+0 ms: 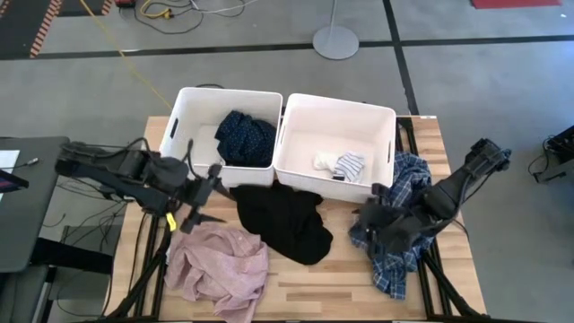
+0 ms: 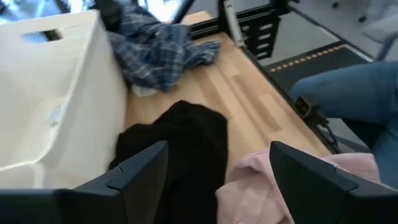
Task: Sort clothes
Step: Put the blue checkered long sleeve into the left white laundry bin
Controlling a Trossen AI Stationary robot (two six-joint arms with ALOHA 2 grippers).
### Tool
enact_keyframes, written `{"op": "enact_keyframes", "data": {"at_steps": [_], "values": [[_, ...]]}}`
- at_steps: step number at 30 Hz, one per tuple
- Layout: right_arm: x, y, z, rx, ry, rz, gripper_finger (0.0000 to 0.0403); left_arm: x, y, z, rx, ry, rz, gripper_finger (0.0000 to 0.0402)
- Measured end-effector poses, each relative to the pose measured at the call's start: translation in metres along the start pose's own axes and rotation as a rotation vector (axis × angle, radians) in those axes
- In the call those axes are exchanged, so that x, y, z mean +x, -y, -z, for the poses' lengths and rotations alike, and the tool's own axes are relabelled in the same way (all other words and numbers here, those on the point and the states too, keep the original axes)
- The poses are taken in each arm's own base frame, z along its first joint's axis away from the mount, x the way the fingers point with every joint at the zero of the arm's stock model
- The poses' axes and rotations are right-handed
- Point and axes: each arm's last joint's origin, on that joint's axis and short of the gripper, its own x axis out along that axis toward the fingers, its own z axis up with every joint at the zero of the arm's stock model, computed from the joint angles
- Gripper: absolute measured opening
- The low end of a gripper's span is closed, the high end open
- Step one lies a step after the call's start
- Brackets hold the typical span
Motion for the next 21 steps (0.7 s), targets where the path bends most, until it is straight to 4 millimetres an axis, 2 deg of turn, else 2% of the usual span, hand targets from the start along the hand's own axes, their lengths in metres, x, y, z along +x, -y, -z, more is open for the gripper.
{"op": "enact_keyframes", "data": {"at_steps": [8,15,21], "values": [[-0.012,-0.003,0.029,0.15,-0.239,0.003,0.0223,0.025,0.016,0.02,-0.003,0.018,0.062,0.0274],[-0.027,-0.006,0.052,0.236,-0.362,0.066,0.0255,0.041,0.021,0.039,-0.026,0.011,0.069,0.0274],[-0.016,-0.013,0.082,0.293,-0.465,0.124,0.0298,0.048,0.022,0.051,-0.04,0.003,0.07,0.0274]]}}
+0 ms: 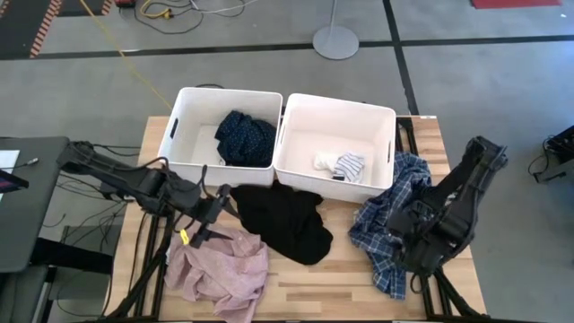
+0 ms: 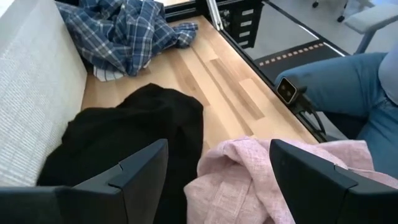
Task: Sort clothes
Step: Put the blue checkered long sleeve into the left white laundry bin
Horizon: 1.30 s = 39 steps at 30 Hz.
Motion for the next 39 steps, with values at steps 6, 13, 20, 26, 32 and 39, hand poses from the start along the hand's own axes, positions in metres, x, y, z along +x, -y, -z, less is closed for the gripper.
{"op": "enact_keyframes", "data": {"at_steps": [6,13,20,26,32,39], "values": [[0.039,0.003,0.018,0.058,-0.106,0.079,0.0341,0.003,0.0,0.001,0.008,0.03,0.003,0.0274],[0.08,0.013,0.028,0.121,-0.112,0.164,0.0357,0.003,0.0,0.0,0.013,0.041,0.003,0.0274],[0.125,0.022,0.035,0.18,-0.111,0.151,0.031,0.012,0.001,0.001,0.007,0.021,0.007,0.0274],[0.149,0.03,0.042,0.24,-0.106,0.137,0.0172,0.031,0.001,0.007,0.017,-0.045,0.012,0.0274],[0.144,0.021,0.042,0.21,-0.076,0.075,0.0017,0.046,0.001,0.009,0.049,-0.057,0.014,0.0274],[0.101,-0.006,0.019,0.144,0.151,-0.05,0.0003,0.047,-0.001,0.001,0.093,0.024,-0.01,0.0274]]}}
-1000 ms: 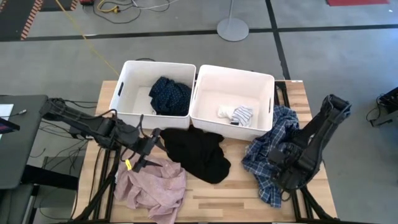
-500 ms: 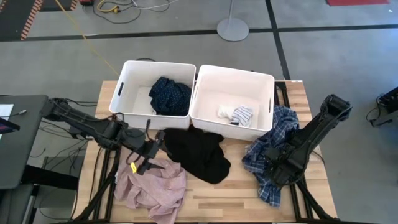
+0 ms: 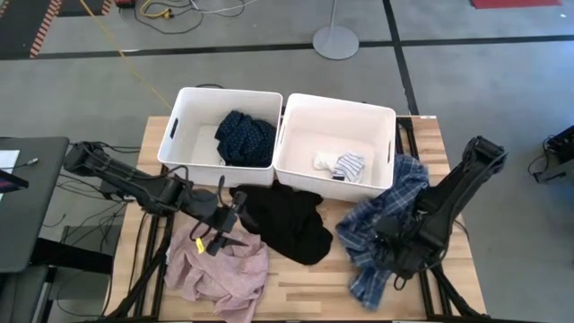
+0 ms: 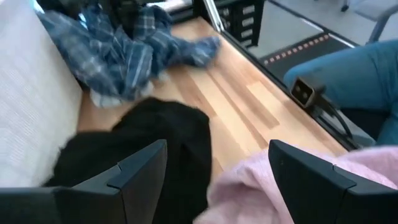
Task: Sort clothes
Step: Put the blue checkered long sleeve into the left white laundry bin
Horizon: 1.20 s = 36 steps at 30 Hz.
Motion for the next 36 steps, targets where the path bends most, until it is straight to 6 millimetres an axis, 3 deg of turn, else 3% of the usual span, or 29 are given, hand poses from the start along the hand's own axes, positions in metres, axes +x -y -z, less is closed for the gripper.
{"op": "enact_keyframes", "data": {"at_steps": [6,11,17,23,29,36], "values": [[-0.046,-0.022,-0.031,-0.089,0.251,-0.084,0.0001,0.001,-0.002,-0.011,0.067,0.112,-0.042,0.0281],[-0.073,-0.032,-0.055,-0.179,0.392,-0.108,0.0001,-0.001,-0.006,-0.024,0.112,0.246,-0.1,0.0305],[-0.095,-0.045,-0.088,-0.308,0.517,-0.156,0.0001,0.024,-0.013,-0.028,0.169,0.332,-0.165,0.0333],[-0.106,-0.054,-0.114,-0.401,0.63,-0.204,0.0,0.048,-0.021,-0.029,0.252,0.421,-0.277,0.0351],[-0.102,-0.053,-0.127,-0.426,0.592,-0.256,0.0,0.064,-0.032,-0.041,0.294,0.422,-0.326,0.0362],[-0.106,-0.057,-0.141,-0.483,0.673,-0.301,0.0,0.097,-0.046,-0.05,0.282,0.348,-0.244,0.0379]]}}
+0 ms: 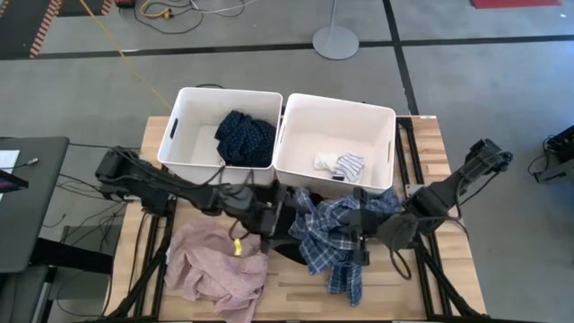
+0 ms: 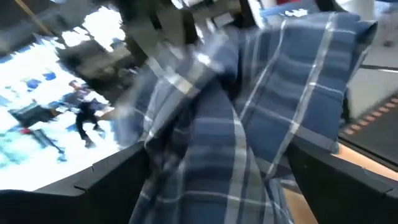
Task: Sort clothes
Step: Put the blue checkered long sleeve into the left white laundry bin
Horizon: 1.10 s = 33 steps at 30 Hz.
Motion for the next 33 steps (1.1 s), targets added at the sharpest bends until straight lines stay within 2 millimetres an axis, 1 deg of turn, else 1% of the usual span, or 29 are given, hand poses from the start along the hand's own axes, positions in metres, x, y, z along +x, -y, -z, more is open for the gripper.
{"op": "enact_keyframes", "data": {"at_steps": [5,10,13,15,17,19,22,25,26,27,29,33], "values": [[0.005,0.004,-0.009,-0.029,0.048,-0.065,0.0,0.027,-0.003,0.007,-0.011,-0.038,0.02,0.0381],[0.008,0.007,-0.014,-0.051,0.07,-0.103,0.0,0.05,-0.005,0.007,-0.019,0.01,0.057,0.0381],[0.009,0.008,-0.014,-0.062,0.064,-0.102,0.0,0.059,-0.005,0.005,-0.02,0.02,0.063,0.0377],[0.009,0.008,-0.014,-0.069,0.064,-0.102,0.0,0.061,-0.007,0.003,-0.013,0.025,0.06,0.0362],[0.008,0.008,-0.014,-0.071,0.067,-0.103,0.0,0.062,-0.008,0.0,-0.003,0.04,0.064,0.0331],[0.008,0.008,-0.014,-0.074,0.073,-0.105,0.0,0.062,-0.009,-0.003,0.002,0.065,0.067,0.028],[0.006,0.005,-0.014,-0.089,0.077,-0.116,0.0003,0.062,-0.011,-0.005,0.019,0.077,0.059,0.0175],[0.005,0.003,-0.014,-0.089,0.079,-0.121,0.0014,0.062,-0.013,-0.005,0.038,0.079,0.059,0.0056],[0.004,0.002,-0.013,-0.086,0.079,-0.124,0.002,0.062,-0.013,-0.005,0.042,0.08,0.063,0.0033],[0.004,0.001,-0.013,-0.078,0.077,-0.125,0.0026,0.062,-0.013,-0.005,0.043,0.08,0.067,0.0024],[0.002,-0.001,-0.012,-0.067,0.074,-0.13,0.0041,0.062,-0.013,-0.005,0.044,0.08,0.066,0.0024],[-0.001,-0.005,-0.01,-0.041,0.063,-0.139,0.0076,0.054,-0.018,-0.014,0.075,0.063,0.034,0.0024]]}}
